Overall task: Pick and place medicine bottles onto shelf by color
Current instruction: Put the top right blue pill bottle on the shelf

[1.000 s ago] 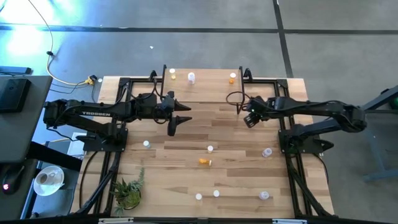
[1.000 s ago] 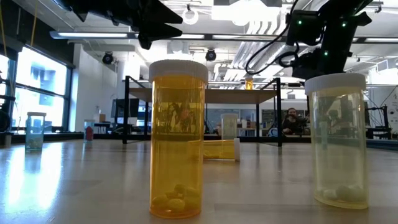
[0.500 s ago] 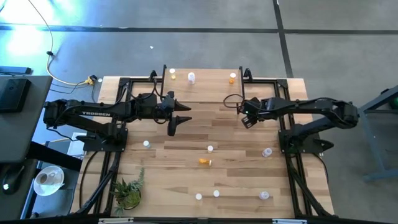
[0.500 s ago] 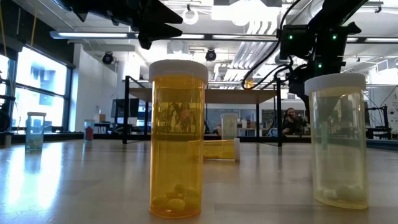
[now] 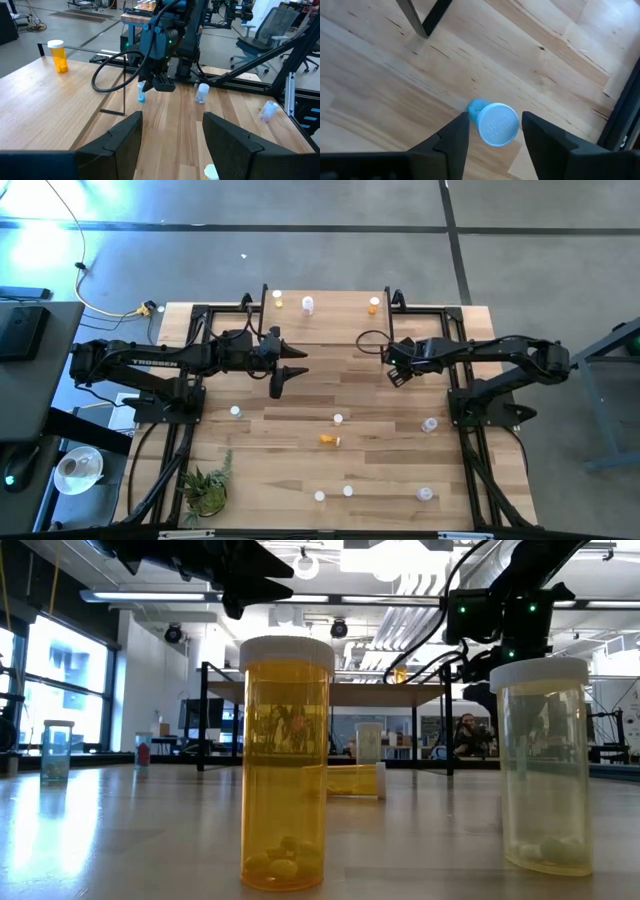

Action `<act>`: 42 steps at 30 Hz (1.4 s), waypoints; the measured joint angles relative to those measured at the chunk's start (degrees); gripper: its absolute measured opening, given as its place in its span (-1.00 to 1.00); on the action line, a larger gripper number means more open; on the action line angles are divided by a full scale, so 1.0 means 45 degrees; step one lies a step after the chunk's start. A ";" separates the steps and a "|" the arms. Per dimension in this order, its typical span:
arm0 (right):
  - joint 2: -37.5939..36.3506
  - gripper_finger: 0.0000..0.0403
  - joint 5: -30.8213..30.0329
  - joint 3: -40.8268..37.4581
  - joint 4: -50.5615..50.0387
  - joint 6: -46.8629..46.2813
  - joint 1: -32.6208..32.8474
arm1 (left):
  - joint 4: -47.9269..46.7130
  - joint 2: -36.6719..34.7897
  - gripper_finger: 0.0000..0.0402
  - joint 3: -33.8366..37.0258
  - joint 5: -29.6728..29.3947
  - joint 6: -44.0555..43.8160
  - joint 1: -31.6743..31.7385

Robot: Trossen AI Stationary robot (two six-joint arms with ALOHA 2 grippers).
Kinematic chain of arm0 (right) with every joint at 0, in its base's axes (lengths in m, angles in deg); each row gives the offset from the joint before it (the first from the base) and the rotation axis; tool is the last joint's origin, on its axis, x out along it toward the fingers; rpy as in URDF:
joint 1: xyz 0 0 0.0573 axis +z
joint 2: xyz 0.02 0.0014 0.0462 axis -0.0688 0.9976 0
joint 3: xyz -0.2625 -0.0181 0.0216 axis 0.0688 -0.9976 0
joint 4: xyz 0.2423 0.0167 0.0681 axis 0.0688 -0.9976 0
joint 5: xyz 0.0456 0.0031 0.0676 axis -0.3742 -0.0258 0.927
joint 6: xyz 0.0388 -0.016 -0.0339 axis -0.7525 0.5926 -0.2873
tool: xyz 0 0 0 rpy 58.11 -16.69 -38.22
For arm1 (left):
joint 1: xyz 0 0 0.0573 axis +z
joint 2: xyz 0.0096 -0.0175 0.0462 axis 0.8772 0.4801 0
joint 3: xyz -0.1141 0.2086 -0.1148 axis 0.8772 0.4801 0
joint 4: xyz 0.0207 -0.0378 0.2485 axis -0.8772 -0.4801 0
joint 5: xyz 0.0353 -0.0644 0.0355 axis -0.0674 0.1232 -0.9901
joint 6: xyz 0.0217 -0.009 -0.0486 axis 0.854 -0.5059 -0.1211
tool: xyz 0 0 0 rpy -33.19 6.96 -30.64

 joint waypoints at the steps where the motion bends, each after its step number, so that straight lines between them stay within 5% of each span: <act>1: 0.0000 -0.19 0.0008 0.0000 0.0000 0.0000 0.0000 | 0.0000 0.0000 -0.02 -0.0002 0.0000 0.0000 -0.0001; 12: -0.0017 -0.50 0.0276 0.0015 -0.0035 0.0076 0.0000 | -0.0015 0.0000 -0.02 0.0001 0.0000 0.0003 0.0001; 28: -0.0010 -0.52 0.2692 0.1154 -0.0540 -0.0906 0.1515 | -0.0047 0.0000 -0.02 -0.0002 -0.0117 0.0005 0.0000; 42: -0.0010 -0.52 0.2697 0.2768 0.0072 -0.1206 0.3123 | -0.0097 0.0000 -0.02 0.0001 -0.0142 0.0005 -0.0002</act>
